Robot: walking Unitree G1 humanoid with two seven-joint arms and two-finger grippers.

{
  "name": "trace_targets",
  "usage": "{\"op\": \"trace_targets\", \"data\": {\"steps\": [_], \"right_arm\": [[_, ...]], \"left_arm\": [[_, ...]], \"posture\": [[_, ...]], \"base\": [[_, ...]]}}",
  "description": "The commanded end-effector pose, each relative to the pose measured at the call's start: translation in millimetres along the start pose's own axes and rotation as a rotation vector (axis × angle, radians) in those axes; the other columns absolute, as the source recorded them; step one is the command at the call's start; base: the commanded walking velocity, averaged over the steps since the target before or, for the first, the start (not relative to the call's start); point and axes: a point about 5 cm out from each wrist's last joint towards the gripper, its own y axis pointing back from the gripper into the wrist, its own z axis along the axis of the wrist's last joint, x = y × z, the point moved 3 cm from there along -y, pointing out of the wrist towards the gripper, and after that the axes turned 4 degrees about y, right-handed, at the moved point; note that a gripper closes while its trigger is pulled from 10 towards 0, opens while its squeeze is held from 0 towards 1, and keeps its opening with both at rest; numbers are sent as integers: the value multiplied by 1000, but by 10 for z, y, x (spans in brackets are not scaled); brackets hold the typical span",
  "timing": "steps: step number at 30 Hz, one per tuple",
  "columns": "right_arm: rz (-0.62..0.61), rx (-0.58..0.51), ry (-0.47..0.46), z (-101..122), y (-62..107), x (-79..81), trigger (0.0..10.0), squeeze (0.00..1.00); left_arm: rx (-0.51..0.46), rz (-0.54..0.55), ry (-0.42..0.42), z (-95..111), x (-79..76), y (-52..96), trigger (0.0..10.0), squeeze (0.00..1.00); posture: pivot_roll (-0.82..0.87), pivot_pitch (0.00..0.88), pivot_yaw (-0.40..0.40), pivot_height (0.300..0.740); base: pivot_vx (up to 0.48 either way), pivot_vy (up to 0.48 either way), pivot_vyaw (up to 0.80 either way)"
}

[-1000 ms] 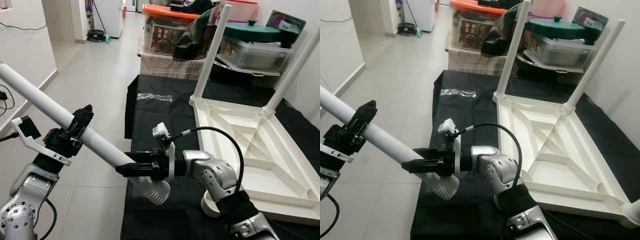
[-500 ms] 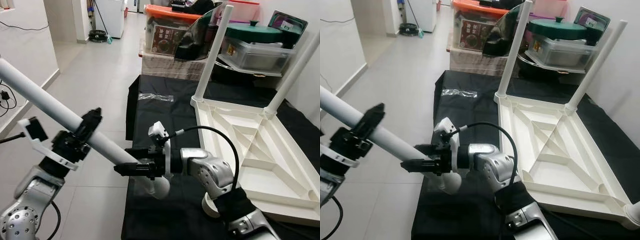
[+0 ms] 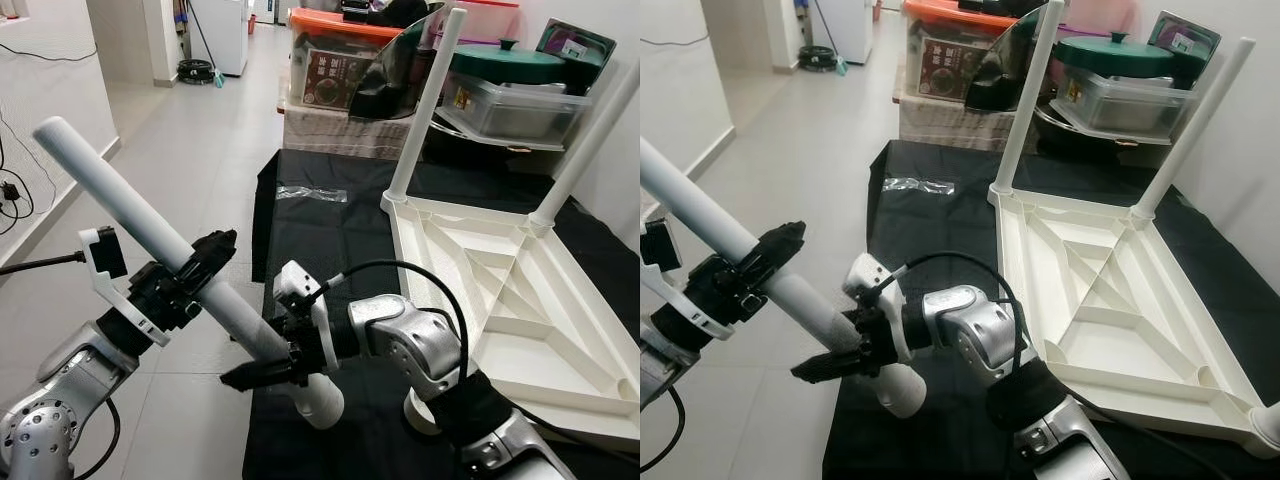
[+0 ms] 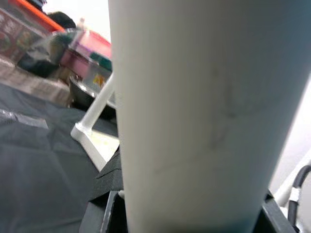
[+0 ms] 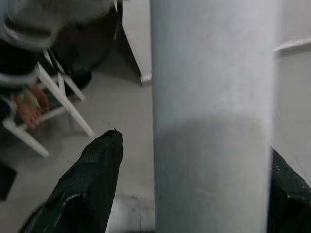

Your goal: Building children table

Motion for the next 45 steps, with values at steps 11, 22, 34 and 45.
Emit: {"op": "trace_targets", "data": {"steps": [11,22,34,45], "right_arm": [[-39,132,-72,-68,-311,-24,0,0],[-40,77,-79,56,-214,4,0,0],[-152,0,-79,219,240,-223,0,0],[-501,-114,-121,322,780,-728,0,0]], "left_arm": [[22,-34,-34,-6,-38,-113,10000,0],[15,3,-96,-4,18,-117,10000,1000],[-39,44,-64,190,37,85,10000,0],[-110,74,-84,236,-43,195,10000,0]], "posture": [[100,0,-103,740],[94,0,-98,740],[91,0,-103,740],[89,0,-109,740]], "base": [[0,0,0],[0,0,0],[0,0,0],[0,0,0]]}}
